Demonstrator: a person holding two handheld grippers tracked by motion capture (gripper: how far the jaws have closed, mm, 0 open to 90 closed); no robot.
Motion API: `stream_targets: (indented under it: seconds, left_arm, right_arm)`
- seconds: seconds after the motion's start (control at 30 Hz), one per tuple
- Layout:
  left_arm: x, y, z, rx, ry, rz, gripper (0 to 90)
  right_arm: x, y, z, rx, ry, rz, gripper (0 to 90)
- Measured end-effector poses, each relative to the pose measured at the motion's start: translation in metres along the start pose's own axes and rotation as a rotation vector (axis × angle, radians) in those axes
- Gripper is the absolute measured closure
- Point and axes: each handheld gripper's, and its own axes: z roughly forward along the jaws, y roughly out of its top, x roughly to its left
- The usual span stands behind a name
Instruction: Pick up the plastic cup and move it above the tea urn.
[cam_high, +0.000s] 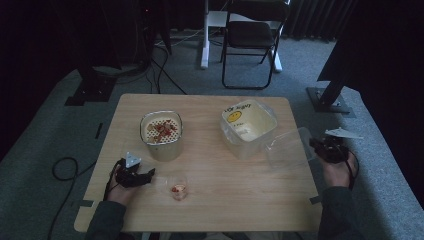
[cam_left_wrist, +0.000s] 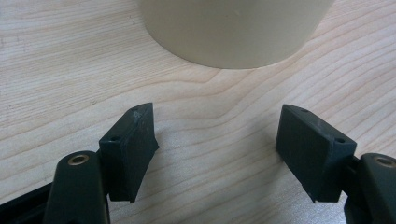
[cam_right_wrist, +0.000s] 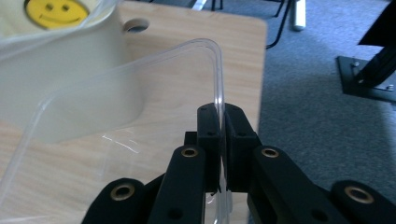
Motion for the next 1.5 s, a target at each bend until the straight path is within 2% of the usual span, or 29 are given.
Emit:
stream_targets:
  seconds: [0.1,0.13,0.17,0.27,0.33,0.5,0.6,0.67,0.8,0.9,1.03,1.13,1.27,1.33,1.37,1.4,1.47,1.5]
  left_arm:
    - [0.0,0.0,0.0,0.0,0.0,0.0,28.9]
    - [0.0,0.0,0.0,0.0,0.0,0.0,28.9]
    - [0.0,0.0,0.0,0.0,0.0,0.0,28.9]
    - [0.0,0.0,0.0,0.0,0.0,0.001,28.9]
    - [0.0,0.0,0.0,0.0,0.0,0.0,28.9]
    - [0.0,0.0,0.0,-0.001,0.0,-0.001,28.9]
    - [0.0,0.0,0.0,-0.001,-0.001,-0.003,28.9]
    - [0.0,0.0,0.0,0.0,-0.001,0.0,28.9]
    - [0.0,0.0,0.0,0.001,0.0,0.001,28.9]
    - [0.0,0.001,0.0,-0.001,0.0,0.0,28.9]
    - [0.0,0.001,0.0,0.0,0.0,0.001,28.9]
    - [0.0,0.001,0.0,-0.001,0.0,0.001,28.9]
    - [0.0,0.001,0.0,-0.001,0.0,0.002,28.9]
    - [0.0,0.001,0.001,-0.001,-0.001,0.002,28.9]
    - [0.0,0.001,0.001,-0.001,-0.001,0.002,28.9]
    - [0.0,0.001,0.001,-0.001,-0.001,0.002,28.9]
    - [0.0,0.001,0.001,-0.001,-0.001,0.003,28.9]
    - [0.0,0.001,0.001,-0.001,-0.001,0.003,28.9]
  right_arm:
    - [-0.014,0.01,-0.009,-0.014,-0.037,0.019,87.0]
    - [-0.014,0.01,-0.009,-0.014,-0.037,0.019,87.0]
    - [-0.022,0.015,-0.016,-0.03,-0.048,0.038,87.0]
    - [-0.028,0.023,-0.023,-0.045,-0.068,0.044,87.0]
    - [-0.036,0.035,-0.033,-0.058,-0.105,0.038,87.1]
    - [-0.04,0.054,-0.046,-0.081,-0.138,0.025,87.0]
    - [-0.037,0.063,-0.05,-0.084,-0.158,0.008,87.0]
    - [-0.032,0.071,-0.052,-0.09,-0.162,-0.008,87.0]
    - [-0.018,0.09,-0.051,-0.123,-0.139,-0.015,87.0]
    - [0.001,0.108,-0.046,-0.137,-0.114,-0.041,87.0]
    - [0.029,0.13,-0.032,-0.14,-0.081,-0.075,87.0]
    - [0.045,0.141,-0.017,-0.124,-0.09,-0.096,86.9]
    - [0.059,0.147,0.0,-0.115,-0.061,-0.08,86.9]
    - [0.067,0.148,0.007,-0.112,-0.074,-0.08,86.2]
    - [0.071,0.148,0.01,-0.117,-0.081,-0.082,79.6]
    - [0.075,0.149,0.011,-0.138,-0.065,-0.079,64.1]
    - [0.079,0.15,0.011,-0.161,-0.003,-0.083,58.1]
    - [0.081,0.15,0.01,-0.164,0.002,-0.096,57.0]
